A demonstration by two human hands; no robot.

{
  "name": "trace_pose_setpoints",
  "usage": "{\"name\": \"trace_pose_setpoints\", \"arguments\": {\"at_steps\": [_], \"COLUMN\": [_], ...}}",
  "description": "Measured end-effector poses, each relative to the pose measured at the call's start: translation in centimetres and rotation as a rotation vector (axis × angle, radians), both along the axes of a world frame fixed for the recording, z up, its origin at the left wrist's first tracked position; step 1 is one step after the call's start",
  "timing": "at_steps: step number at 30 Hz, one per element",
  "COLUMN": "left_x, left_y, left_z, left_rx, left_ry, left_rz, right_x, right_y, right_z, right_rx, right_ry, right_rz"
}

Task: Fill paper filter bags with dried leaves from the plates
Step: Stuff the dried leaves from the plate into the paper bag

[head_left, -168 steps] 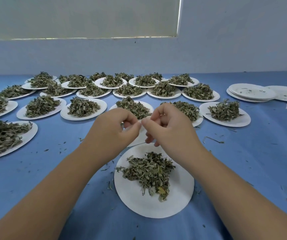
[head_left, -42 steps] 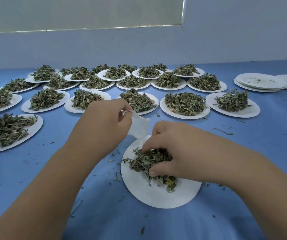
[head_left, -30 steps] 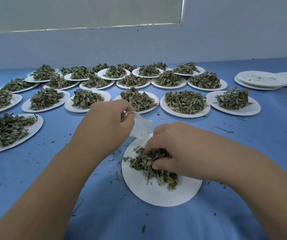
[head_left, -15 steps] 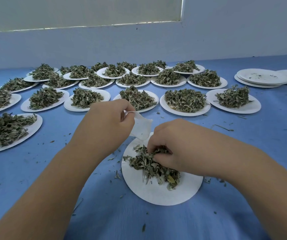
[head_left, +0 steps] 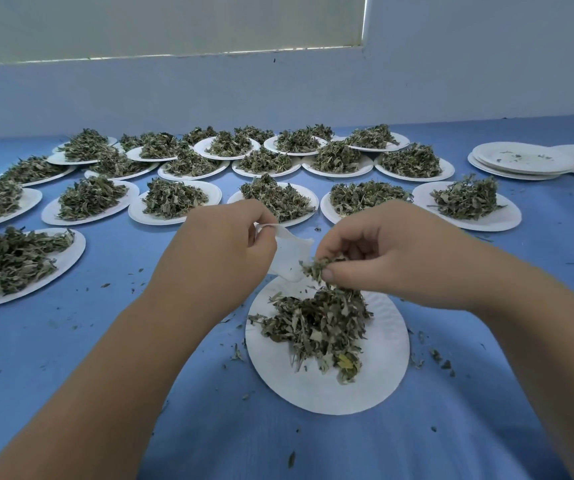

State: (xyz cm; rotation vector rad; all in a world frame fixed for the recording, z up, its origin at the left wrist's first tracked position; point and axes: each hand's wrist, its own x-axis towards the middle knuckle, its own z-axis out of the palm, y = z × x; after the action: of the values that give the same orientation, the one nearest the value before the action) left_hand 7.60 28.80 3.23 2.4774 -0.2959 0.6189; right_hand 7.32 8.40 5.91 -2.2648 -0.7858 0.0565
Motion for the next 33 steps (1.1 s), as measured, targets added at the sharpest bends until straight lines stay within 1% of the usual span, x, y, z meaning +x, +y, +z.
{"name": "trace_pose_setpoints", "arguments": {"at_steps": [3,6,10,13,16,19,22,27,33], "left_x": [-0.2,-0.4,-0.4,-0.3,-0.4,-0.3,-0.2,-0.1,0.0], "left_y": [-0.4,-0.8,-1.2,-1.3,-1.5,-1.7,-1.8,-1.7,-1.8], "left_z": [-0.2,-0.2,-0.3,-0.5,-0.6,-0.8,-0.9,-0.8,-0.9], "left_rx": [-0.006,-0.027,-0.061,-0.067,-0.066,-0.070,-0.071,-0.104,-0.146], "left_ry": [0.008,0.005,0.008,0.018,0.033,0.034,0.041,0.061,0.091], "left_rz": [0.001,-0.014,-0.001,0.007,-0.002,-0.002,0.000,0.000,-0.030], "right_x": [0.0,0.0,-0.1,0.0,-0.1,-0.1,0.0,-0.1,0.0], "right_y": [0.1,0.7,1.9,2.5,2.8,3.1,3.1,3.1,3.5], "right_z": [0.2,-0.3,-1.1,-1.2,-1.2,-1.4,-1.6,-2.0,-2.5], "right_rx": [0.061,0.066,-0.098,-0.174,-0.234,-0.252,-0.184,-0.047,0.003], "right_ry": [-0.025,-0.077,-0.210,-0.296,-0.354,-0.375,-0.358,-0.386,-0.399], "right_rz": [-0.029,-0.082,-0.181,-0.232,-0.223,-0.197,-0.208,-0.229,-0.191]}}
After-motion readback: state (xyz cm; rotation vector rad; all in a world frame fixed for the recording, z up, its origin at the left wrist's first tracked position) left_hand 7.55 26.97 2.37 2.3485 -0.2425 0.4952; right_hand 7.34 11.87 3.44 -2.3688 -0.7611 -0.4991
